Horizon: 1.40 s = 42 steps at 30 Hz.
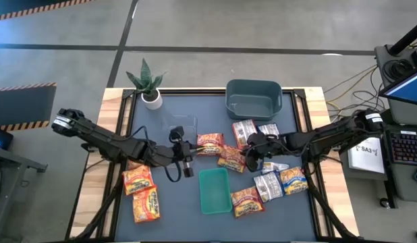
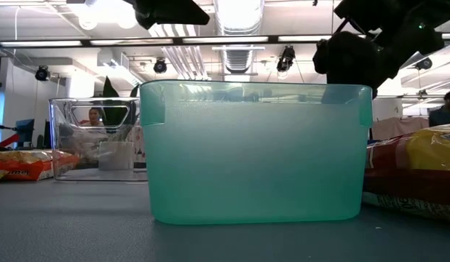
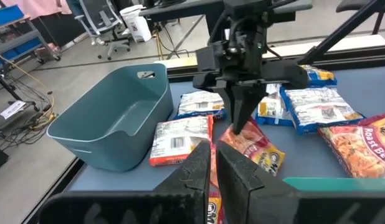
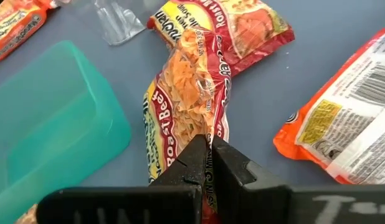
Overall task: Sort Maruchan noodles
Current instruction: Put the red noodle pack into the green bin
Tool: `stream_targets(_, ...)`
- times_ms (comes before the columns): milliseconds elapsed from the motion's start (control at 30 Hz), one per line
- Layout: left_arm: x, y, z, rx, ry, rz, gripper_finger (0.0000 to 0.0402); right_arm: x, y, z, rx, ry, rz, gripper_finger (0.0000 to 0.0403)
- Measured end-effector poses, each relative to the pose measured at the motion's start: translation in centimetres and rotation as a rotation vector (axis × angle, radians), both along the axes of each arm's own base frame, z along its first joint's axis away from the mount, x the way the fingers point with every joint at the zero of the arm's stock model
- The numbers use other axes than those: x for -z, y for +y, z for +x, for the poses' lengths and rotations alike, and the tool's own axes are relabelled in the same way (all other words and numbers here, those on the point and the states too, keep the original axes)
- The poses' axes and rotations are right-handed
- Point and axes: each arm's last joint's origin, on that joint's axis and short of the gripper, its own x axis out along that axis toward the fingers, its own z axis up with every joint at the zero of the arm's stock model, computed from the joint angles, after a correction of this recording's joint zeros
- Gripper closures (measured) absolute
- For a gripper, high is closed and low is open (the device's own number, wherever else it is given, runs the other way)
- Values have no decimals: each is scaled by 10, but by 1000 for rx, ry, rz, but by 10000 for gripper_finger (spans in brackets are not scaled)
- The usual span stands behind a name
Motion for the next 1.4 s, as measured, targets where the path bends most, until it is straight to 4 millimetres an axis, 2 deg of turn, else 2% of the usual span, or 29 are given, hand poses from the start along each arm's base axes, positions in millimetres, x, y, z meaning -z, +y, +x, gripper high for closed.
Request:
stream_targets(433,-1,5,2,-18,-16,-5,370,-10,12,3,-16,-40,-83,394)
stream_targets(733,-2,5,2,-18,-19,-6,370,-26,16,10,-59,-81,-128,394)
stream_targets(1233,5,5,0,-20,-21,-16,370,-30,19,11,-32,-107,-229,394)
stream_targets(1400,5,5,0,-21,-24,-19,370,-42,21,16,-38,-135,-213,394)
